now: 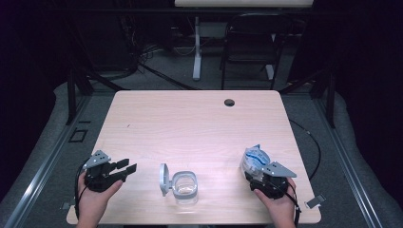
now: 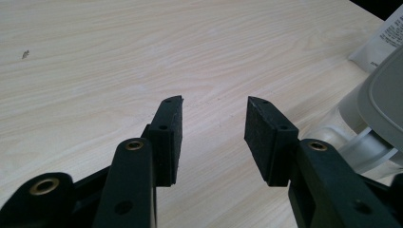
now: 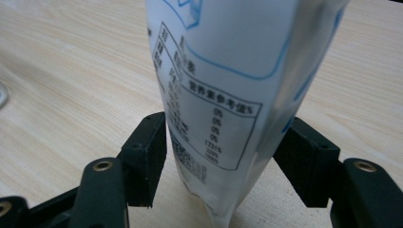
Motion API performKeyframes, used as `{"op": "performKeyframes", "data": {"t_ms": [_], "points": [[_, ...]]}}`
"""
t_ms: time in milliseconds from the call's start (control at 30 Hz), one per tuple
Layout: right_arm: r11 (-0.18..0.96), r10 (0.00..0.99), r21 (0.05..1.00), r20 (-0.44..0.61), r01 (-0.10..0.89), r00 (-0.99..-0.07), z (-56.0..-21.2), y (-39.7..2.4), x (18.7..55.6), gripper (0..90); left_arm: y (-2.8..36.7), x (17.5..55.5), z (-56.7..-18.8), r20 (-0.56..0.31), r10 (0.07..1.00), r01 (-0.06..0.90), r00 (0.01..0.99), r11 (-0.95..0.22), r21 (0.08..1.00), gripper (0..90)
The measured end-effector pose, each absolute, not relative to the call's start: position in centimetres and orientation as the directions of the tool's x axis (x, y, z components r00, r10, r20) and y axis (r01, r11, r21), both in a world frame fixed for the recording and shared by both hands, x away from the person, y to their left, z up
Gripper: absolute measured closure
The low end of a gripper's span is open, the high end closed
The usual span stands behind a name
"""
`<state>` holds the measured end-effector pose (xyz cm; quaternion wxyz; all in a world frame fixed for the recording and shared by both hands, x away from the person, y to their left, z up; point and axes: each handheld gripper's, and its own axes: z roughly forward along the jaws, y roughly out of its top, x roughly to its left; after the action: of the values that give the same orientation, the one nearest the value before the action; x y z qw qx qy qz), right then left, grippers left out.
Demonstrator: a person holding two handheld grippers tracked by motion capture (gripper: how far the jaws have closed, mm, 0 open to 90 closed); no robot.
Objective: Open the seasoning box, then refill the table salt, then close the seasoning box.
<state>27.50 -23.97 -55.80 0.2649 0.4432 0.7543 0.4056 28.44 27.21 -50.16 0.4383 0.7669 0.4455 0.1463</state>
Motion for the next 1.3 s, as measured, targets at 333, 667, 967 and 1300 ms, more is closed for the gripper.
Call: {"op": "performKeyframes", "data": {"t_ms": [333,667,967,1300], "points": [[0.254,0.892,0.847,-0.019,0.467,-0.451,-56.5,-23.7,27.8,37.1,27.6,28.4,-50.1,-0.170,0.817,0.557,0.551,-0.207,0.804,58.0],[0.256,0.893,0.847,-0.023,0.466,-0.449,-56.6,-23.5,27.8,37.1,27.7,28.5,-50.1,-0.172,0.819,0.559,0.547,-0.204,0.804,57.8],[0.259,0.893,0.842,-0.022,0.473,-0.450,-56.7,-23.5,28.0,36.5,27.9,28.5,-50.2,-0.173,0.820,0.559,0.545,-0.203,0.804,57.8],[0.260,0.893,0.838,-0.020,0.479,-0.449,-56.9,-23.3,28.1,36.1,28.1,28.6,-50.2,-0.176,0.824,0.560,0.539,-0.194,0.806,57.8]]}}
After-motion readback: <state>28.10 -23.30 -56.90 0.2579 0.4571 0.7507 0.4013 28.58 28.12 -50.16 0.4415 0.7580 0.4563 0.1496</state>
